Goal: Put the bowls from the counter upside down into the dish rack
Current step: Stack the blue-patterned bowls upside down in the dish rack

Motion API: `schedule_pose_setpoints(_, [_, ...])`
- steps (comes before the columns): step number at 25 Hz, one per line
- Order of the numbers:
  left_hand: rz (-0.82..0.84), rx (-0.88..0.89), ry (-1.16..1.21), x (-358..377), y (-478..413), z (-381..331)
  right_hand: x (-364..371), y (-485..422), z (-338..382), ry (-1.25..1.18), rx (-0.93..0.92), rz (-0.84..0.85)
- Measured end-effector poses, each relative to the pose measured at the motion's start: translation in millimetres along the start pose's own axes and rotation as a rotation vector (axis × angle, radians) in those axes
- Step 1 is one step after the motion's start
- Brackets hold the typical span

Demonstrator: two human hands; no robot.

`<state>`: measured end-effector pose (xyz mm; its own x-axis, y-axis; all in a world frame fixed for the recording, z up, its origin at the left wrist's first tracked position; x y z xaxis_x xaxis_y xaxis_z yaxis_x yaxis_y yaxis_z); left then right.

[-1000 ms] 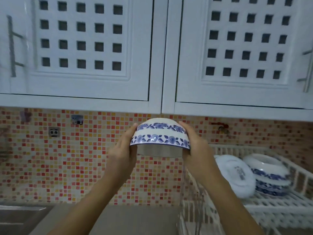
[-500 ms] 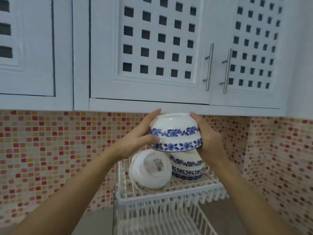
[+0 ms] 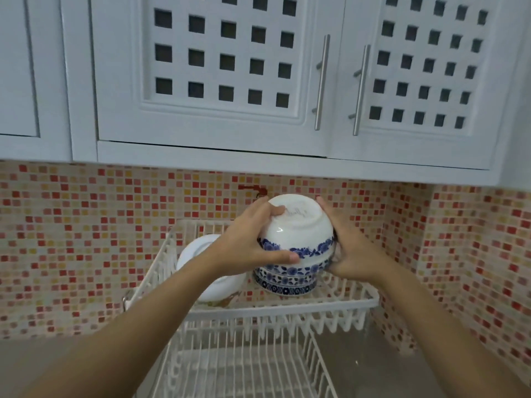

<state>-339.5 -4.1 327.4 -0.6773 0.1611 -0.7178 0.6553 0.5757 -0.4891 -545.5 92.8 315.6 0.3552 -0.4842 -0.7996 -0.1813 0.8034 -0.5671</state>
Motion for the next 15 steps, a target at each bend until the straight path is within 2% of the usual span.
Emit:
schedule_pose_setpoints(3, [0.003, -0.065, -0.033, 30.8, -6.0, -4.3, -2.4, 9.2, -20.1, -0.223, 0.085, 0.187])
schedule_pose_setpoints(6, [0.029, -0.146, -0.035, 50.6, -9.8, 2.2, 3.3, 8.9, -32.7, -0.343, 0.131, 0.202])
schedule_pose_setpoints(12, [0.009, -0.151, -0.094, 71.5, -10.8, 12.0, 24.8, 5.9, -48.7, -0.211, 0.118, 0.186])
schedule_pose_setpoints(15, [0.067, -0.170, -0.143, 80.3, -12.6, 19.8, 34.6, 7.2, -54.9, -0.106, 0.122, 0.196])
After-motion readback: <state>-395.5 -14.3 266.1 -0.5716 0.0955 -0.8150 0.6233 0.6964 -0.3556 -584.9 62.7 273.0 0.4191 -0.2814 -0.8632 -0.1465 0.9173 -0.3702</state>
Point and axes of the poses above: each hand's wrist, its own y-axis away from the middle knuckle, its own x-axis out of the palm, z = x × y, the point moved 1 cm from there along -y, towards the middle knuckle, and after that the axes turned 13 degrees about -x, right-handed, at the moved point
